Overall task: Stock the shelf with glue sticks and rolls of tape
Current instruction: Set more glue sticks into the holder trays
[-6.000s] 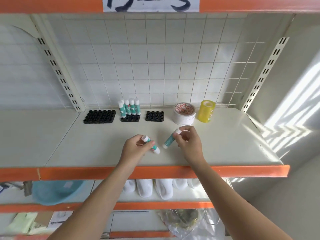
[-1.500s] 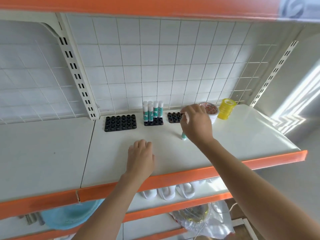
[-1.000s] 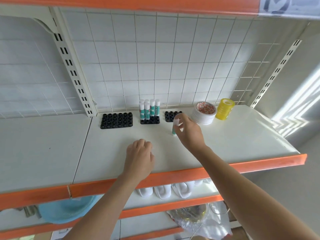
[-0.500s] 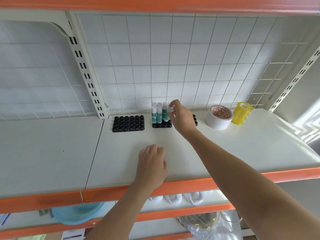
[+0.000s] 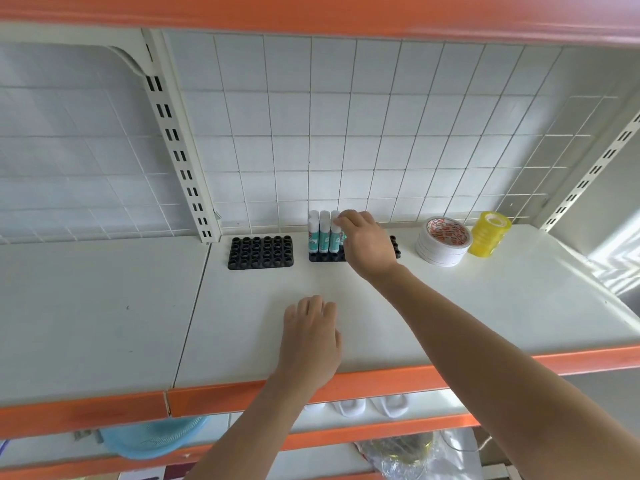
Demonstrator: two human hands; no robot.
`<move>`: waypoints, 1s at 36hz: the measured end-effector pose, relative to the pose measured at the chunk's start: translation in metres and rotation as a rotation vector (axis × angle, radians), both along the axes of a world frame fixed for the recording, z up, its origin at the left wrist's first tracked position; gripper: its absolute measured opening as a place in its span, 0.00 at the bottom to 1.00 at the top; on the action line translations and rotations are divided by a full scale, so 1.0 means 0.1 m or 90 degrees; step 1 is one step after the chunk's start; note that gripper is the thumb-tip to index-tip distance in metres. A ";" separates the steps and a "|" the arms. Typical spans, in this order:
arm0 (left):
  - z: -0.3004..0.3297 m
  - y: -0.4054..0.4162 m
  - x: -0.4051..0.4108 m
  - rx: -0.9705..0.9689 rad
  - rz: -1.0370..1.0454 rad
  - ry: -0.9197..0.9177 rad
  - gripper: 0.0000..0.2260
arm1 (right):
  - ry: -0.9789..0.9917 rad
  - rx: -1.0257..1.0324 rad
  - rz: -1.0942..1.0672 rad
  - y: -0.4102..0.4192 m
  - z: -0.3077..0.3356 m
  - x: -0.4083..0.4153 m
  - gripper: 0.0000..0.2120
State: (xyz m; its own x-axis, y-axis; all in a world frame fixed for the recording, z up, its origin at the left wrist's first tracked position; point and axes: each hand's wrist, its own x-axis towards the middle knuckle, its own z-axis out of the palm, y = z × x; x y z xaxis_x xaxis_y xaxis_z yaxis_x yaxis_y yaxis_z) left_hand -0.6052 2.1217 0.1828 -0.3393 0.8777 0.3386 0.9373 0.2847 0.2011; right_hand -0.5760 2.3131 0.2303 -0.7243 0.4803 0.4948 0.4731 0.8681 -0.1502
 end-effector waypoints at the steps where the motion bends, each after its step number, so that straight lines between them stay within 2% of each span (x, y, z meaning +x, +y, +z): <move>1: 0.01 0.00 0.00 -0.003 0.005 0.001 0.10 | -0.018 0.004 -0.004 0.00 0.01 0.00 0.23; 3: 0.02 0.00 0.01 -0.014 0.008 0.004 0.05 | -0.055 0.012 -0.015 -0.01 0.05 0.01 0.23; 7: 0.06 -0.01 0.02 -0.031 0.008 0.003 0.10 | -0.114 0.000 -0.051 -0.08 0.12 -0.01 0.22; 13: 0.10 -0.04 0.02 -0.046 0.000 -0.002 0.13 | -0.190 -0.083 -0.079 -0.24 0.27 0.05 0.30; 22: 0.06 -0.03 -0.01 -0.085 -0.021 -0.010 0.13 | -0.217 -0.147 -0.146 -0.69 0.38 0.36 0.32; 28: 0.30 -0.07 -0.01 -0.272 -0.056 -0.024 0.14 | -0.193 -0.187 -0.184 -0.89 0.50 0.80 0.28; 30: 0.48 -0.09 0.02 -0.294 -0.070 -0.027 0.14 | -0.172 -0.196 -0.182 -0.93 0.58 0.93 0.27; 36: 1.12 -0.16 0.26 -0.178 -0.059 -0.067 0.11 | -0.099 -0.168 -0.143 -1.06 0.98 1.37 0.24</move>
